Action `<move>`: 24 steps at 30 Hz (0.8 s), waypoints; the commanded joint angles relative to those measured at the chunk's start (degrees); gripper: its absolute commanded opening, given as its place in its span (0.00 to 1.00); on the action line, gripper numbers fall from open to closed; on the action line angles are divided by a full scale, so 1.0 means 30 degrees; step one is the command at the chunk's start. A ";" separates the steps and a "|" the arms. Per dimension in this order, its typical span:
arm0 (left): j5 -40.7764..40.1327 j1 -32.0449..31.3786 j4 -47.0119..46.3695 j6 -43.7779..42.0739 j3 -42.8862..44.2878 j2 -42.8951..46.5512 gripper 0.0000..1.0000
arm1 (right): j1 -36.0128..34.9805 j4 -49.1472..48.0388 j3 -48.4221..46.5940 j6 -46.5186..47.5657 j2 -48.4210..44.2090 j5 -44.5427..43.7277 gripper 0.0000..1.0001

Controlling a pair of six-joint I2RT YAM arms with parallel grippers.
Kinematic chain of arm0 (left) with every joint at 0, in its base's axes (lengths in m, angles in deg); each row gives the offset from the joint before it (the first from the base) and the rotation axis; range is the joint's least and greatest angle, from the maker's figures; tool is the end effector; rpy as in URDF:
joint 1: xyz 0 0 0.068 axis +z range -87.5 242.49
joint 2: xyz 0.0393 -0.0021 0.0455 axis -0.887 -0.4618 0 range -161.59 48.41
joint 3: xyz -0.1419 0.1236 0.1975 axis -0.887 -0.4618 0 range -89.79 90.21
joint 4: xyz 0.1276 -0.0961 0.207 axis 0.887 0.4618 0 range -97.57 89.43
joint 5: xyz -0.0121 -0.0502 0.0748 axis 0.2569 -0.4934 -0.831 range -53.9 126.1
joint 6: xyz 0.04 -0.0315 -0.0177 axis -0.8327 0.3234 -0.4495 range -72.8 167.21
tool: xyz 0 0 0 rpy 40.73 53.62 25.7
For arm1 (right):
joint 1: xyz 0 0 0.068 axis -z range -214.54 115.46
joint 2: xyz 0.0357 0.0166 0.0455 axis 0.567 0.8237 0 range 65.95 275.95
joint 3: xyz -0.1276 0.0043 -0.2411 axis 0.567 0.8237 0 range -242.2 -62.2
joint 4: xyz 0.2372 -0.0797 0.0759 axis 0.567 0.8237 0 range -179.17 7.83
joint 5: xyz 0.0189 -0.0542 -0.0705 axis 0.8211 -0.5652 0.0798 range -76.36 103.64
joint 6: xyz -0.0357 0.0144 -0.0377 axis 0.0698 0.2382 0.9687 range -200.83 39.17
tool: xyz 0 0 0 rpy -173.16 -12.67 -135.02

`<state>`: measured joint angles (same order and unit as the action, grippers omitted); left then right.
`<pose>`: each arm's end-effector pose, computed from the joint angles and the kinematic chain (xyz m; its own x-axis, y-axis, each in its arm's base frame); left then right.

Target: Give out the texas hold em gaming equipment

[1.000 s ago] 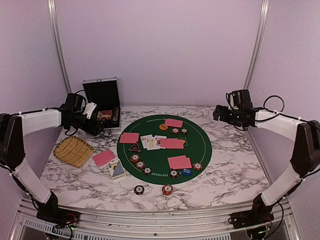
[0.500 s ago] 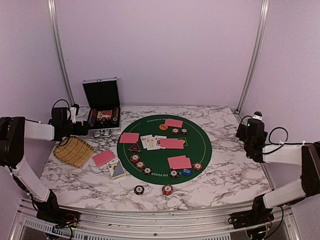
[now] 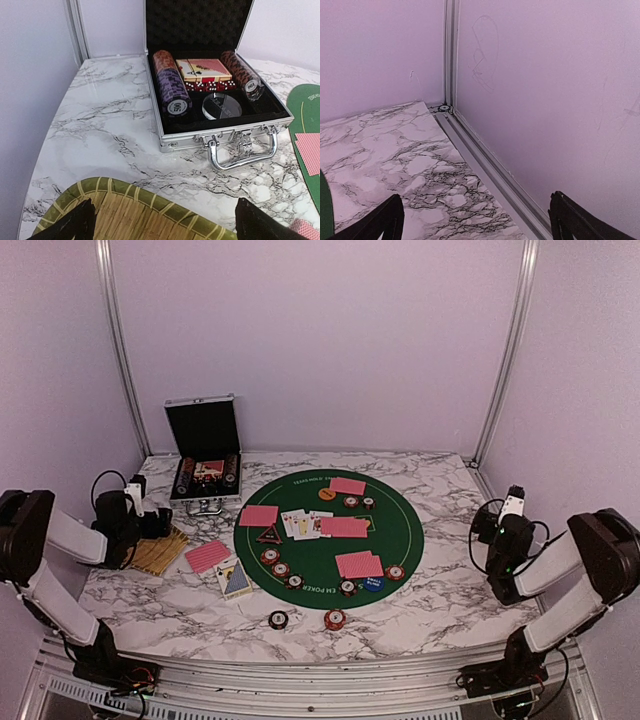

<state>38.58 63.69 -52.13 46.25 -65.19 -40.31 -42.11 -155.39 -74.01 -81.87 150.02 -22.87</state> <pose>0.2783 0.0042 0.1465 -0.3345 0.0096 -0.9423 0.0255 0.9997 0.0012 0.2273 0.0089 0.1503 -0.0956 0.0020 -0.9954 0.4824 0.8748 -0.0446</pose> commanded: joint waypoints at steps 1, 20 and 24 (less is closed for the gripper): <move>-0.0712 0.0130 -0.5940 0.0156 -0.2125 0.1003 0.99 | 0.0210 -0.5223 0.0578 0.1456 0.1050 0.2106 0.99; -0.0624 0.0105 -0.8968 0.0551 -0.3337 0.0317 0.99 | 0.1162 -0.4872 -0.0307 0.1473 0.2631 0.5288 0.99; -0.0645 0.0101 -0.8990 0.0551 -0.3337 0.0316 0.99 | 0.1136 -0.4881 -0.0325 0.1487 0.2621 0.5301 0.99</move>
<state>37.10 63.69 -76.78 47.57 -75.44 -39.09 -39.08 -170.12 -74.36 -76.55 158.57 -7.64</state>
